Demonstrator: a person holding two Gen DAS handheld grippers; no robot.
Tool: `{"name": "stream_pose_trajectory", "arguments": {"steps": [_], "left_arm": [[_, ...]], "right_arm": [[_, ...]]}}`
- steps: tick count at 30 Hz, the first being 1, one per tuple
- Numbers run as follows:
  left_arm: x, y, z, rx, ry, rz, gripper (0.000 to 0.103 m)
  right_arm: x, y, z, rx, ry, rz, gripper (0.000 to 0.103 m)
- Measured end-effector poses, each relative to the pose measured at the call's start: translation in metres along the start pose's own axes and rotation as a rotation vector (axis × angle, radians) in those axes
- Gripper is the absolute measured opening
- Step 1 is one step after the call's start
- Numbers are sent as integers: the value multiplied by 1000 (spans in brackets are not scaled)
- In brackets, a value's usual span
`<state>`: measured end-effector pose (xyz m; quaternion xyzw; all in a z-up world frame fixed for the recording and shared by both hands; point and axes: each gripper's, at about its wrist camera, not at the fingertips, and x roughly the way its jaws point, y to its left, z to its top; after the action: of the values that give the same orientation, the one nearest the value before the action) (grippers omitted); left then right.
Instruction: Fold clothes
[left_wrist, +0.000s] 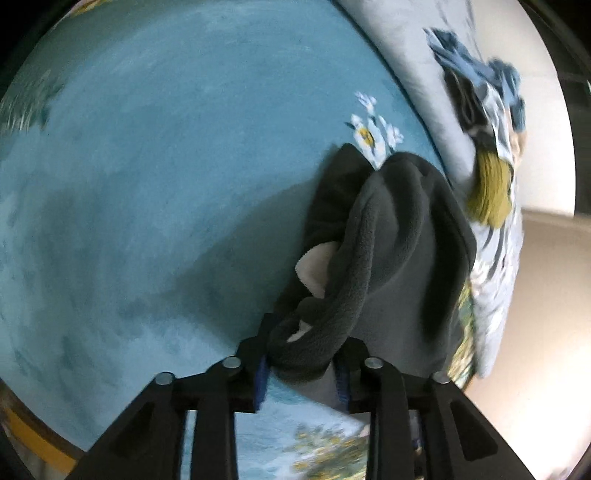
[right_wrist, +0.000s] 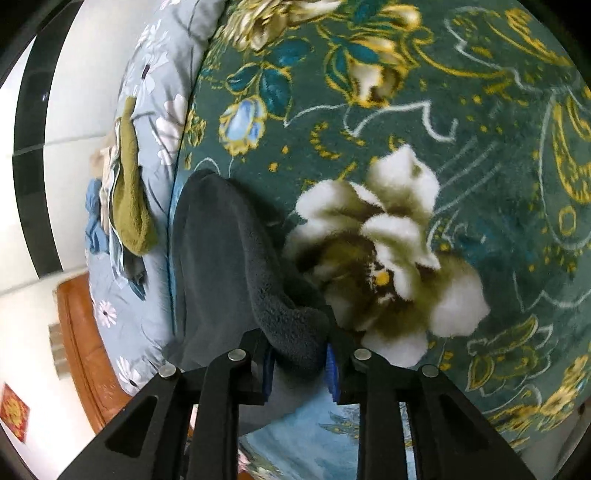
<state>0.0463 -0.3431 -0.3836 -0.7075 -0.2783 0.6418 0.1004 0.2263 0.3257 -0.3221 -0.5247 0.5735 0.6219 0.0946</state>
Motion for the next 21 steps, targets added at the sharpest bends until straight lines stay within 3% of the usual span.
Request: {"name": "stream_pose_trajectory", "arguments": {"steps": [3, 6, 10, 17, 21], "left_arm": [[-13, -4, 2, 80, 2, 67, 52], [-28, -8, 13, 120, -19, 103, 58], [-29, -29, 40, 197, -35, 121, 60], [36, -98, 82, 447, 75, 227, 60], [63, -112, 94, 512, 134, 264, 60]], "right_arm": [[-3, 4, 3, -48, 15, -48, 33], [-12, 6, 9, -76, -1, -97, 39], [-18, 19, 28, -108, -41, -121, 39], [25, 93, 76, -302, 15, -141, 39], [60, 122, 92, -418, 89, -187, 49]]}}
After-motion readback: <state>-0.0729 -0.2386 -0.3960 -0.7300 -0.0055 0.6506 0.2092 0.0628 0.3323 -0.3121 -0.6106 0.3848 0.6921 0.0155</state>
